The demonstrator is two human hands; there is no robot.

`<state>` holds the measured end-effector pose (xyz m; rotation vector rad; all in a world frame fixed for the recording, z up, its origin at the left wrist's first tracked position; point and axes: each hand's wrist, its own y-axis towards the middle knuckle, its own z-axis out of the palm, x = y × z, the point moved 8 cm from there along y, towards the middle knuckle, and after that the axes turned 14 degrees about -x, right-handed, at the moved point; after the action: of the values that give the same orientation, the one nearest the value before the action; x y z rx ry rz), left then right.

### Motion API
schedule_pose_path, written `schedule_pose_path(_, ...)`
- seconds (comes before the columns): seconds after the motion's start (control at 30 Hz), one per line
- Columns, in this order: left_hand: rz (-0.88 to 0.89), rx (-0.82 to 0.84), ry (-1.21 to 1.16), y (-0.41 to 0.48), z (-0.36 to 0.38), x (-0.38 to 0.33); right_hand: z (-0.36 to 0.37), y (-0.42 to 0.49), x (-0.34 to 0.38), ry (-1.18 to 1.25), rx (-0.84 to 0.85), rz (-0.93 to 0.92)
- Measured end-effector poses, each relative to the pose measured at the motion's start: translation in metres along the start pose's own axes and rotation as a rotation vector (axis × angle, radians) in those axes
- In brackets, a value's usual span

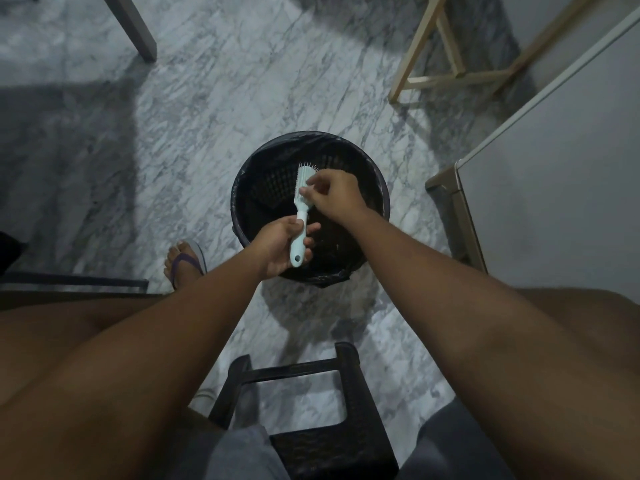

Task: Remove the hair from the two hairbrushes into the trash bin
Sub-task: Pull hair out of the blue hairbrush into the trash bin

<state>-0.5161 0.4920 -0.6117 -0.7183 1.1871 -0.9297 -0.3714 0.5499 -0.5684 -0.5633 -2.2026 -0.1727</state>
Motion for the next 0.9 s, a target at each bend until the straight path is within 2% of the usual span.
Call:
schedule_pose_path(0.3, 0.034, 0.004, 0.016, 0.002, 0.013, 0.000, -0.001, 0.004, 0.000, -0.096, -0.048, 0.037)
schedule_pose_path(0.43, 0.028, -0.026, 0.000, 0.002, 0.010, -0.003, -0.012, 0.004, -0.014, 0.095, -0.160, 0.192)
schedule_pose_path(0.5, 0.026, -0.034, 0.012, 0.004, 0.007, -0.002, -0.018, 0.004, -0.014, 0.102, -0.200, 0.181)
schedule_pose_path(0.57, 0.024, -0.030, 0.033, 0.006, 0.005, -0.001, -0.017, 0.005, -0.006, 0.026, -0.146, 0.097)
schedule_pose_path(0.67, 0.030, 0.013, 0.052, 0.004, 0.008, 0.001, -0.003, 0.004, 0.004, -0.093, 0.021, 0.021)
schedule_pose_path(0.9, 0.058, -0.031, 0.109, 0.004, 0.007, 0.004, 0.002, 0.013, 0.015, -0.328, 0.048, -0.025)
